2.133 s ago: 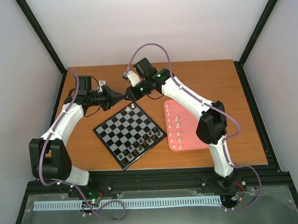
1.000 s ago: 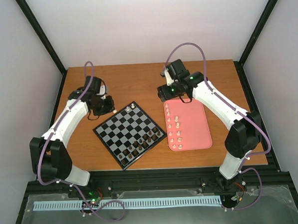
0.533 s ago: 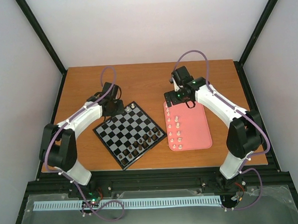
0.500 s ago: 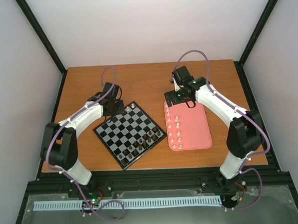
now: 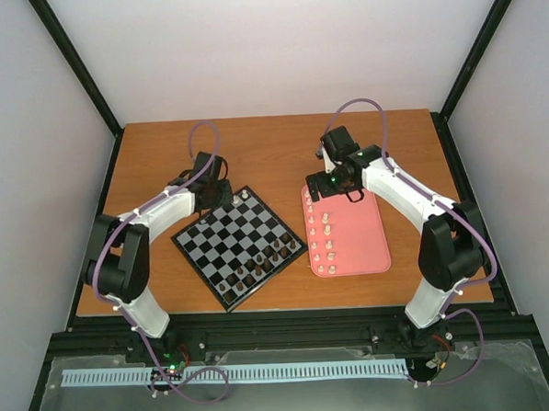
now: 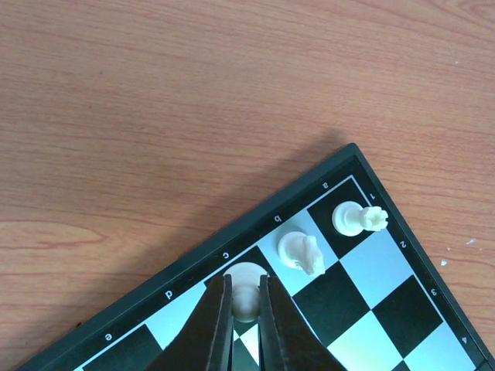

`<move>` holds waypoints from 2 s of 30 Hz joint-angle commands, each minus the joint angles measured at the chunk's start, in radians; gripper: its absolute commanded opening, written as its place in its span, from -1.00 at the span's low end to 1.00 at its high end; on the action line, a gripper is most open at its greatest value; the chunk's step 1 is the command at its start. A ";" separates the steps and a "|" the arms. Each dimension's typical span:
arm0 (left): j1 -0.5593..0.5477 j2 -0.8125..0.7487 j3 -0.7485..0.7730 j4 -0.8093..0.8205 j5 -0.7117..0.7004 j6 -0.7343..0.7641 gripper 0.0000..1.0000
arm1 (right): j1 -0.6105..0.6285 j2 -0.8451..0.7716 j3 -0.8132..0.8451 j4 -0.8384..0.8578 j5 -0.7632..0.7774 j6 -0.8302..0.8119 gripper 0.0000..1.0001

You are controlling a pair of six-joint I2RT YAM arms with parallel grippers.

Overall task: Set up the chess pieces on the board
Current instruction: Place the chess piece on the chessboard.

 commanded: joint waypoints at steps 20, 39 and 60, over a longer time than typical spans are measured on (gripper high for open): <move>-0.017 0.078 -0.004 0.041 0.028 -0.023 -0.99 | -0.015 -0.035 -0.032 0.025 -0.024 0.014 1.00; -0.018 0.088 0.001 0.016 0.034 -0.015 -0.95 | -0.017 -0.034 -0.036 0.026 -0.045 0.015 1.00; -0.018 0.015 -0.023 -0.033 0.040 -0.006 -0.10 | -0.016 -0.039 -0.036 0.030 -0.058 0.018 1.00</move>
